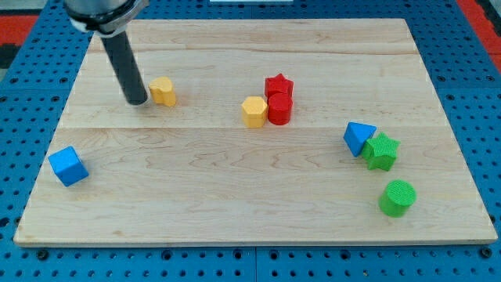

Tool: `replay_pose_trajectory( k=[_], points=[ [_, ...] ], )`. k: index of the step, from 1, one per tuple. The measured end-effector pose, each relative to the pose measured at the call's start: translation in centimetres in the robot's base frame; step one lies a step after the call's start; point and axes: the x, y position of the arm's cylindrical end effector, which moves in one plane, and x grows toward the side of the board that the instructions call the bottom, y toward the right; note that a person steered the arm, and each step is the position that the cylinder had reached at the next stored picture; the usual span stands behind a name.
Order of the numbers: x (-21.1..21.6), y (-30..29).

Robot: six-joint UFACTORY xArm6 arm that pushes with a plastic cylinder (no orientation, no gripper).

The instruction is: Place yellow blocks on left side of red blocks

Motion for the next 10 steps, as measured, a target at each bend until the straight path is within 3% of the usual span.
replay_pose_trajectory(
  k=[1, 2, 3, 5, 6, 7, 9, 10],
  points=[
    [-0.2, 8.4],
    [-0.2, 12.9],
    [-2.9, 7.3],
    [-9.5, 5.4],
    [-9.3, 9.4],
    [-3.2, 11.4],
    [-1.5, 3.6],
    [1.8, 5.8]
  ],
)
